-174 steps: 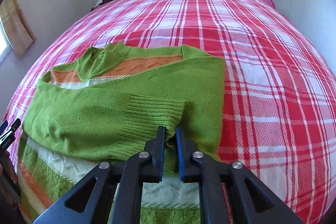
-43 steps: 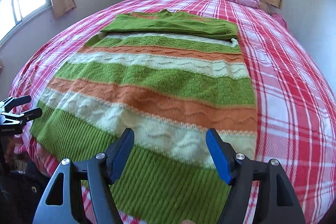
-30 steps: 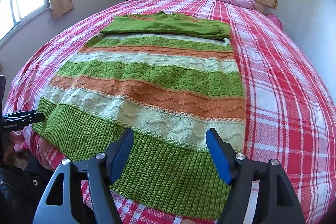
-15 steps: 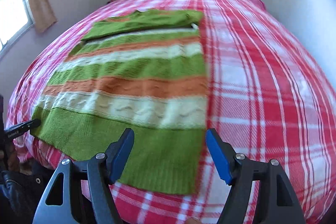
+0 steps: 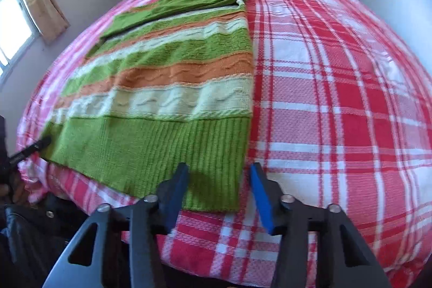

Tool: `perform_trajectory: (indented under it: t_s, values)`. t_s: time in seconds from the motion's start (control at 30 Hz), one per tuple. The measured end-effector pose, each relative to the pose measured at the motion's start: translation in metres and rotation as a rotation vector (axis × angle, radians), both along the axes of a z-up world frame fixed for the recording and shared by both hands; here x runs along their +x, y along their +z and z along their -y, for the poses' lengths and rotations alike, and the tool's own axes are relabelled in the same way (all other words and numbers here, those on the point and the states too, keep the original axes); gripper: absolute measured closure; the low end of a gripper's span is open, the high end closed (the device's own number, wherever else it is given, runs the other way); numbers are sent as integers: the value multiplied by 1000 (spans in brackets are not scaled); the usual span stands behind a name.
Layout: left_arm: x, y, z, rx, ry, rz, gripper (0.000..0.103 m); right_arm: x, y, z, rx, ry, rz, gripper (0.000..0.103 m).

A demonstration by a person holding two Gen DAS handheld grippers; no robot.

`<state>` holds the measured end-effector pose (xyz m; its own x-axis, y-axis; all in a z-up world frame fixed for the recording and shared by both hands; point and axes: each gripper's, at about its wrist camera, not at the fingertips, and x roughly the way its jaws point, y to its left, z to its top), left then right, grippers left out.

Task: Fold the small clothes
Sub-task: 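Close both grippers on the green ribbed hem of the sweater, then lift the hem with both grippers and fold it over toward the collar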

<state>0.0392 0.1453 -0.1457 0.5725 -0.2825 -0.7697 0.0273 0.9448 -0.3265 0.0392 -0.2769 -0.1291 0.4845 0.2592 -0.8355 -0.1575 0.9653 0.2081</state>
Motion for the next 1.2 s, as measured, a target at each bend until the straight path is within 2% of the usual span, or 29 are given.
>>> perform_trajectory:
  t_s: [0.07,0.1,0.17,0.2,0.23,0.4,0.5,0.63,0.77,0.9,1.2]
  values:
    - [0,-3,2,-6,-2,5,92,-2,-6,-3,7,20,45,62]
    - [0,-5,3,-1,-5,4,92,-3,-6,-1,13,17,56,67]
    - [-1,-2,3,-10,-14,14,93,-3,-2,9,74,12,53,89]
    - [-3,3,2,-14,-17,35,93,-2,0,16,127,2,51,94]
    - [-4,7,2,-12,-22,51,93,-3,3,24,177,-17,63,94]
    - [-5,27,0,-50,-43,125,94,-10,26,26,256,-5,168,94]
    - [-2,31,-3,-93,-45,127,94,-10,39,22,262,1,216,94]
    - [2,37,-7,-118,-47,139,94,-8,51,22,257,-10,228,94]
    - [5,48,-5,-81,-44,171,94,-6,60,22,268,-13,249,94]
    - [11,61,-7,-78,-44,217,94,-1,75,22,286,-11,292,94]
    - [49,87,-20,-114,12,294,94,34,114,17,289,-15,406,94]
